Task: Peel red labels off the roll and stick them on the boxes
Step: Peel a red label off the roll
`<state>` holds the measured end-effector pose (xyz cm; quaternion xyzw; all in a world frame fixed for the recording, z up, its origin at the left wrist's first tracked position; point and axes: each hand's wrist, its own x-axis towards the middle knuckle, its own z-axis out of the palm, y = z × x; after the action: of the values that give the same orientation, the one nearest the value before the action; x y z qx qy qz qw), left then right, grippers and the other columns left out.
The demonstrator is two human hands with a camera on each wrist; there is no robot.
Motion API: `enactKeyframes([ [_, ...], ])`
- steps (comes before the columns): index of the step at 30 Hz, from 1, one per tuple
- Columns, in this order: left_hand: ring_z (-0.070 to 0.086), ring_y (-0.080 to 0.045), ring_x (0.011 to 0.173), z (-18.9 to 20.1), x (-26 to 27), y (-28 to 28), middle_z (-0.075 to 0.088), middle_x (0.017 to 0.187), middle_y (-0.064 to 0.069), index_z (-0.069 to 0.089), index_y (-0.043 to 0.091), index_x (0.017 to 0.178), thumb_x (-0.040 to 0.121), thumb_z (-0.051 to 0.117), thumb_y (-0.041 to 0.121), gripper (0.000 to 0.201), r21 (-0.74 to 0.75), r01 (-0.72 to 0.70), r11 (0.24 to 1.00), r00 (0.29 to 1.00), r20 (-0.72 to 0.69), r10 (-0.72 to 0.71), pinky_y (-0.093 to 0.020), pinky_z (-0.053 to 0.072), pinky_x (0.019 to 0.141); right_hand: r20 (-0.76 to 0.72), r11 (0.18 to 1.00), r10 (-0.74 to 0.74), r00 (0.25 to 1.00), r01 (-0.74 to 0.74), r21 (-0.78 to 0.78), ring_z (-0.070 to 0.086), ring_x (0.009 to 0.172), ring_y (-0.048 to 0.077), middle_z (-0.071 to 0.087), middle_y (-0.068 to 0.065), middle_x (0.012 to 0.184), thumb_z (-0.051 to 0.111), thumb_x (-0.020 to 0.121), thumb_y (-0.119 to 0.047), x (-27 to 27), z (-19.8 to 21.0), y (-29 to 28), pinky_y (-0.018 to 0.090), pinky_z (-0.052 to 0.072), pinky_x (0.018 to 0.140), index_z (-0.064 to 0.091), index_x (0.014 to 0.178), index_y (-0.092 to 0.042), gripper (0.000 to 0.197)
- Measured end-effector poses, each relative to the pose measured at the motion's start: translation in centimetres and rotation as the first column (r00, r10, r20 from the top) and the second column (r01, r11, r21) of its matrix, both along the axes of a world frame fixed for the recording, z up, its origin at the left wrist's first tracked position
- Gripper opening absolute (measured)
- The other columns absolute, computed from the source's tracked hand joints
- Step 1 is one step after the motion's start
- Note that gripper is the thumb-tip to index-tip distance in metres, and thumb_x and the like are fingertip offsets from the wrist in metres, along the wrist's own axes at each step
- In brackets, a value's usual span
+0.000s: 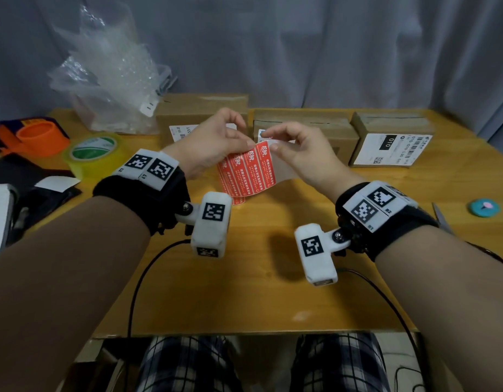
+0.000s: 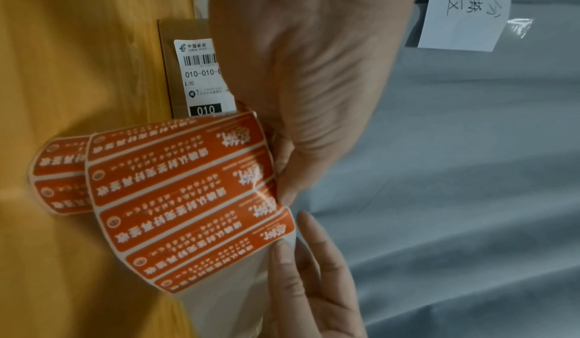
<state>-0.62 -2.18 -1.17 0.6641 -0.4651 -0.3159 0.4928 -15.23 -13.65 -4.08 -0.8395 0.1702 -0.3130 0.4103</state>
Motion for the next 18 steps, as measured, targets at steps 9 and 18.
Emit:
enactKeyframes([
  [9,0.066,-0.014,0.073,0.0,0.1,-0.6,0.073,0.075,-0.002,0.036,0.016,0.105,0.087,0.061,0.007,0.033,0.042,0.004,0.999,1.000,-0.019,-0.003,-0.023,0.051,0.065,-0.077,0.978,-0.093,0.993,0.077,-0.194,0.054,0.111,0.015,0.057,-0.031,0.087,0.061,0.087,-0.029,0.3,0.1,-0.1,0.054,0.035,0.103,0.069,0.096,-0.032,0.013],
  [18,0.063,-0.018,0.072,0.2,0.3,-1.0,0.070,0.075,-0.005,0.034,0.018,0.096,0.085,0.061,0.000,0.034,0.034,0.007,0.999,0.999,-0.052,-0.005,-0.030,0.050,0.072,0.005,0.862,-0.038,0.999,0.035,-0.505,0.054,0.094,0.015,0.071,-0.006,0.097,0.060,0.087,-0.018,0.3,0.4,0.5,0.040,0.040,0.090,0.070,0.110,-0.022,0.025],
])
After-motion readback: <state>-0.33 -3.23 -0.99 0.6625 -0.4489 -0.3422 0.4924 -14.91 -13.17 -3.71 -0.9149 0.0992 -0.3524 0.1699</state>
